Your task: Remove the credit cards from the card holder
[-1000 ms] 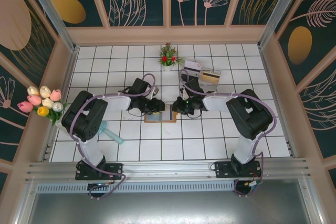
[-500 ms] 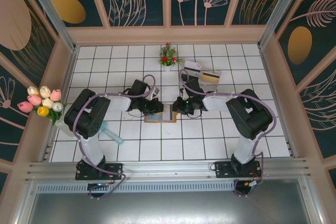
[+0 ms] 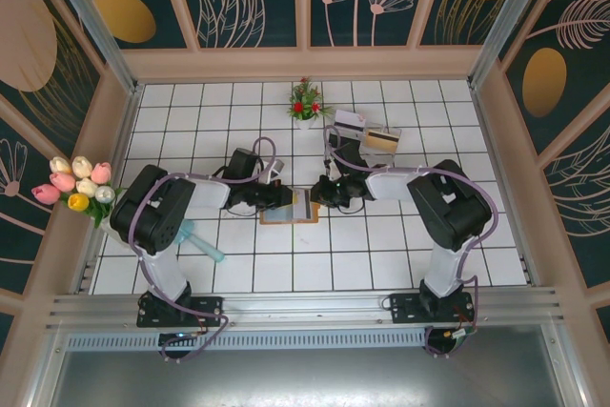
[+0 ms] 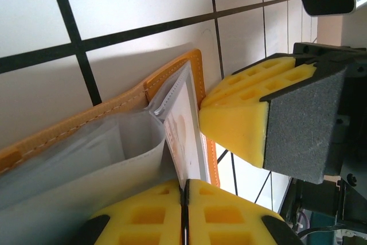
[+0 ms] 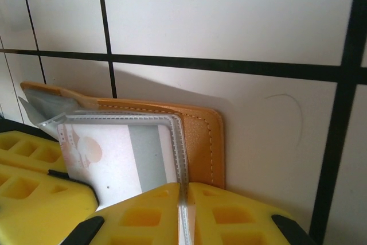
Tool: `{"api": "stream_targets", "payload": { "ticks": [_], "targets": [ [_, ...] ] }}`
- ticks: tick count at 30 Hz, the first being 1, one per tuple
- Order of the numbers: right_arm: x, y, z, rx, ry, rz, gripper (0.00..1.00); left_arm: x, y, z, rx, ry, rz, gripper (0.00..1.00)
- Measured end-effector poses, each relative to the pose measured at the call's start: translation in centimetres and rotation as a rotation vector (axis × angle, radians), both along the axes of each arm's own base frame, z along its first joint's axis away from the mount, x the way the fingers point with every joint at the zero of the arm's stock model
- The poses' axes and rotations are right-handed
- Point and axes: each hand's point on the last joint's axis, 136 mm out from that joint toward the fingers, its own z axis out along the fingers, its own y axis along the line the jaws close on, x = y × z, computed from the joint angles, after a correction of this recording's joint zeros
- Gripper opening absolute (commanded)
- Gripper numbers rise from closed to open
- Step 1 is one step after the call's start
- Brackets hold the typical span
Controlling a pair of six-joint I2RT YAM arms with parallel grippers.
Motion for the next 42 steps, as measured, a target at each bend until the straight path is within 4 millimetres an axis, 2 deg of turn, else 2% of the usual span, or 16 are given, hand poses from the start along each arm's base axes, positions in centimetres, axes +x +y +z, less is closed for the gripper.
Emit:
{"api": "stream_targets", "payload": {
  "ticks": [14, 25, 42],
  "targets": [
    [0.0, 0.0, -0.1, 0.000, 0.003, 0.001, 0.16, -0.3, 0.4, -0.5, 0.017, -0.005, -0.007, 0.14],
    [0.0, 0.1, -0.2, 0.001, -0.001, 0.002, 0.15, -0.6, 0.8, -0.3, 0.008, -0.015, -0.009, 0.04],
    [0.0, 0.1, -0.2, 0.000, -0.002, 0.001, 0.15, -0.8, 1.8, 0.0, 0.038, -0.025, 0.005, 0.06]
  ]
}}
